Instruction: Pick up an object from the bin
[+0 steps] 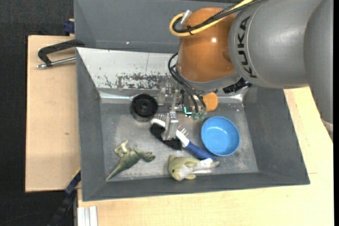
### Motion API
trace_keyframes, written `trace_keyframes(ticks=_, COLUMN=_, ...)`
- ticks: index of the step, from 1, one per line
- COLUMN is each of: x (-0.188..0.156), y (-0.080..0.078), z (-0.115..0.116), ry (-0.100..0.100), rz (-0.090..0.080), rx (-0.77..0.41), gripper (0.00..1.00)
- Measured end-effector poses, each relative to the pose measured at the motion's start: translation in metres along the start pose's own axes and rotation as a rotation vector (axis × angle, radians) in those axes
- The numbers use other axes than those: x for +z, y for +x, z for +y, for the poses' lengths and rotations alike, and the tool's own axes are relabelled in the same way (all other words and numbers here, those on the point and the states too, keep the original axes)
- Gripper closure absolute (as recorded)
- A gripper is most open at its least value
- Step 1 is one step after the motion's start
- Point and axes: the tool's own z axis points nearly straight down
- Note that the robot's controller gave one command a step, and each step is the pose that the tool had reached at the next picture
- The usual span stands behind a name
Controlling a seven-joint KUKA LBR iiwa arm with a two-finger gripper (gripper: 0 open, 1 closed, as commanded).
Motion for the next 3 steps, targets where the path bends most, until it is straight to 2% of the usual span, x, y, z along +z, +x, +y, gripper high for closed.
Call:
trace_keyframes(ticks=1, x=0.089, y=-0.011, z=-0.047, ry=-0.003, rz=-0.006, rx=-0.165, gripper=0.0)
trace_keyframes(ticks=2, x=0.088, y=-0.011, z=-0.048, ry=0.001, rz=-0.007, rx=-0.165, gripper=1.0)
trace_keyframes(ticks=3, x=-0.049, y=-0.029, z=-0.05, ry=0.001, rz=-0.021, rx=-0.192, gripper=1.0)
